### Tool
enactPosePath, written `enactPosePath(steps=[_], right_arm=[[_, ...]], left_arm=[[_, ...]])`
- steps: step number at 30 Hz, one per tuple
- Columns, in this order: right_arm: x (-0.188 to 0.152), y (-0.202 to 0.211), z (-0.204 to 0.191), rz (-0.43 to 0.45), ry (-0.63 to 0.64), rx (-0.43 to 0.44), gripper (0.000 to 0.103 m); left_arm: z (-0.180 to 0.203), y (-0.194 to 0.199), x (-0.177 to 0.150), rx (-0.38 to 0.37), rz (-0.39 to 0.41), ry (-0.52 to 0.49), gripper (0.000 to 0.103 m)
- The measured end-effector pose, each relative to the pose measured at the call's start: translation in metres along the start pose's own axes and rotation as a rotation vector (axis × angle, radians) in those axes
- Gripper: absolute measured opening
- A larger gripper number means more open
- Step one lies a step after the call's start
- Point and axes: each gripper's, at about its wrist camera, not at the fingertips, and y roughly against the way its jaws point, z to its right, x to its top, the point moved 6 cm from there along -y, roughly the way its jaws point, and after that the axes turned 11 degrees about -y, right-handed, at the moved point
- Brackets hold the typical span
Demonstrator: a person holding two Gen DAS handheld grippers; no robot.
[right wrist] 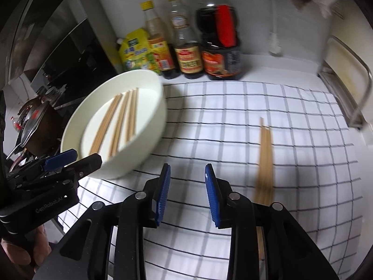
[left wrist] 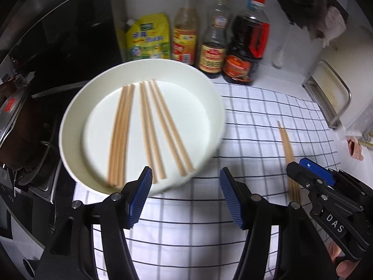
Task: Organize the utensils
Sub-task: 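Withdraw the left tool to the remaining chopsticks while the right tool returns too, then close the left tool on a chopstick while the right tool grasps another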
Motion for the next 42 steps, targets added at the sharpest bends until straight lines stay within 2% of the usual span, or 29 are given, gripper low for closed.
enactPosePath(steps=[12, 20, 33, 42], right_arm=[[-0.019, 0.01, 0.09, -0.009, -0.093, -0.099, 0.032], [-0.029, -0.01, 0.123, -0.045, -0.101, -0.142, 0.032], [-0.037, -0.043, 0.131, -0.076, -0.077, -0.155, 0.032], [-0.039, -0.048, 0.128, -0.066, -0.02, -0.178, 0.03]], left_arm=[[0.067, -0.013, -0.002, -0.067, -0.022, -0.07, 0.061], [0.091, -0.029, -0.005, -0.082, -0.046, -0.093, 0.063], [0.106, -0.054, -0.011, -0.088, -0.082, -0.104, 0.064], [0.114, -0.067, -0.011, -0.093, -0.091, -0.108, 0.064]])
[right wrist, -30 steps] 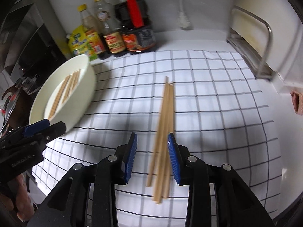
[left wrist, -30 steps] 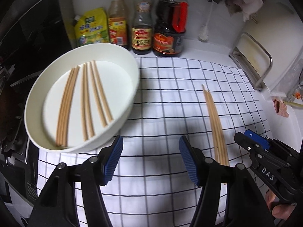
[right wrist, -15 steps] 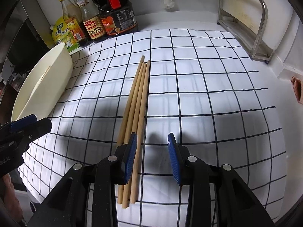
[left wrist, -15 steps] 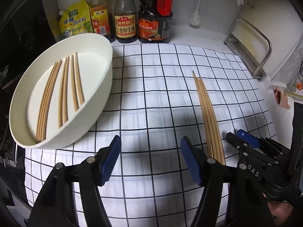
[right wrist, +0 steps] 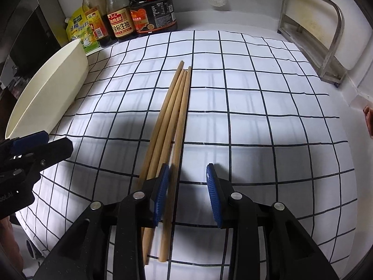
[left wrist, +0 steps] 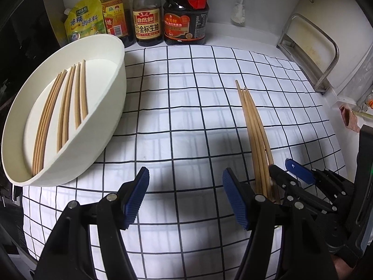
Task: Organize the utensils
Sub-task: 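Close the left tool on a chopstick while the right tool grasps another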
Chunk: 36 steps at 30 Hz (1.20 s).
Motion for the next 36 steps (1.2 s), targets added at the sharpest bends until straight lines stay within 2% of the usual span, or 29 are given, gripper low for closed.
enactPosePath(steps=[2, 8, 12, 21, 27, 30, 36], right_arm=[[0.0, 0.0, 0.0, 0.004, 0.015, -0.006, 0.028], [0.004, 0.0, 0.011, 0.013, 0.007, -0.012, 0.012], [0.006, 0.001, 0.02, 0.019, -0.005, -0.019, 0.01], [0.006, 0.007, 0.052, 0.033, -0.054, -0.03, 0.01], [0.006, 0.009, 0.055, 0.037, -0.064, -0.009, 0.01], [0.006, 0.009, 0.055, 0.043, -0.06, -0.003, 0.018], [0.008, 0.008, 0.056, 0.046, -0.06, 0.003, 0.018]], left_arm=[[0.004, -0.003, 0.001, -0.005, 0.001, -0.004, 0.064], [0.017, -0.012, 0.005, -0.023, 0.005, -0.019, 0.064], [0.029, -0.019, 0.008, -0.041, 0.009, -0.034, 0.064], [0.052, -0.036, 0.007, -0.086, -0.002, -0.054, 0.064], [0.06, -0.044, 0.005, -0.069, -0.018, -0.073, 0.064], [0.059, -0.045, 0.005, -0.06, -0.017, -0.071, 0.068], [0.06, -0.046, 0.006, -0.047, -0.017, -0.086, 0.071]])
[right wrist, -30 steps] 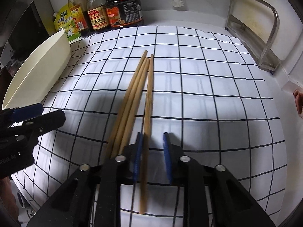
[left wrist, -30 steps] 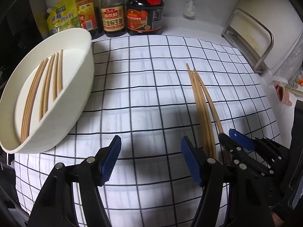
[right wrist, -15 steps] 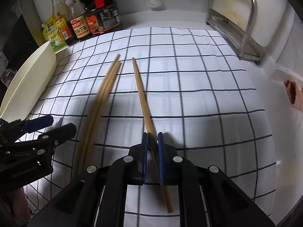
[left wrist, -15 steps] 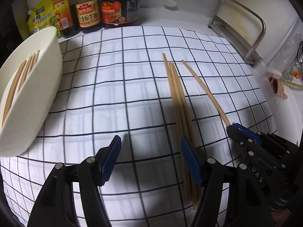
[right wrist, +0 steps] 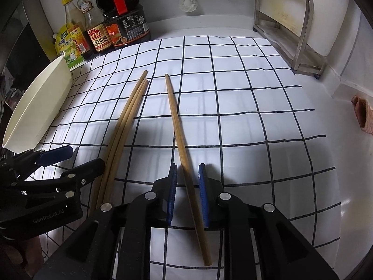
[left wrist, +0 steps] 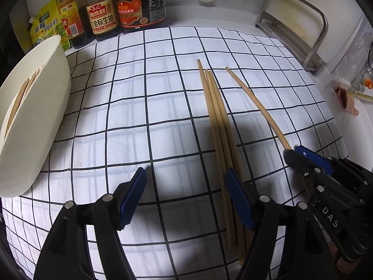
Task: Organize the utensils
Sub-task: 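Close the left tool on a chopstick while the right tool grasps another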
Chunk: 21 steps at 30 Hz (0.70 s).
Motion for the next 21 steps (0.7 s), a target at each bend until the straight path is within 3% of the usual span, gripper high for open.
enactPosePath(steps=[14, 17, 21], right_arm=[[0.003, -0.004, -0.004, 0.02, 0.061, -0.014, 0.02], [0.003, -0.006, -0.009, 0.026, 0.103, -0.032, 0.021], [0.003, -0.008, -0.016, 0.039, 0.158, -0.055, 0.021]], left_arm=[[-0.001, -0.008, 0.007, 0.057, -0.001, -0.017, 0.072], [0.0, -0.009, 0.011, 0.058, 0.008, -0.022, 0.065], [0.008, -0.007, 0.016, 0.047, 0.019, -0.049, 0.039]])
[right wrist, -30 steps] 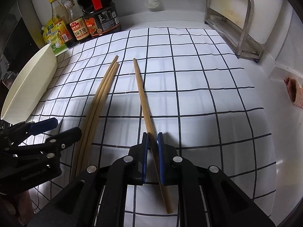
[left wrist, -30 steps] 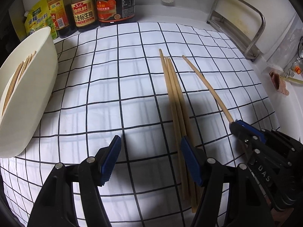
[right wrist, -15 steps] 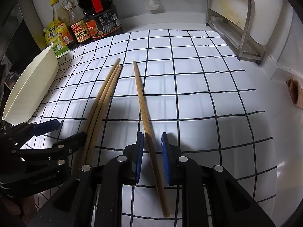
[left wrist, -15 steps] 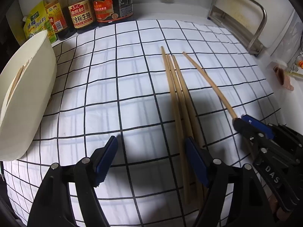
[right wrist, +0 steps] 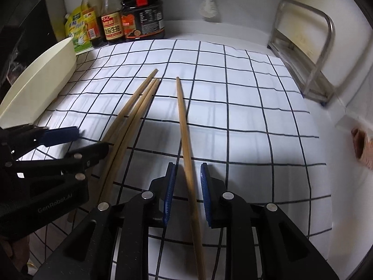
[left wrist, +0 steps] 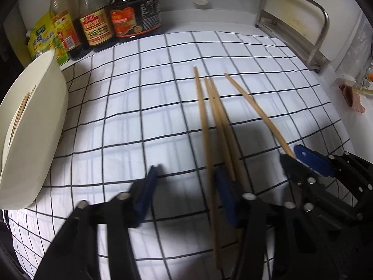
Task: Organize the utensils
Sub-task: 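Close the left tool on a chopstick while the right tool grasps another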
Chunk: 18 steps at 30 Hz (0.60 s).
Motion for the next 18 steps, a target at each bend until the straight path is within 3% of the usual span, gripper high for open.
enactPosePath(steps=[2, 4, 5, 18], right_arm=[[0.001, 0.0, 0.0, 0.0, 0.0, 0.003, 0.02], [0.0, 0.0, -0.002, 0.0, 0.0, 0.007, 0.012], [0.0, 0.0, -0.003, -0.002, -0.001, 0.003, 0.007], [0.002, 0.018, 0.02, 0.005, -0.232, 0.042, 0.007]], left_arm=[[0.005, 0.002, 0.001, -0.007, 0.002, -0.012, 0.024], [0.007, 0.002, 0.001, -0.014, -0.002, -0.019, 0.008], [0.008, 0.002, 0.001, -0.018, -0.004, -0.019, 0.007], [-0.004, 0.012, 0.0, -0.033, -0.041, -0.058, 0.007]])
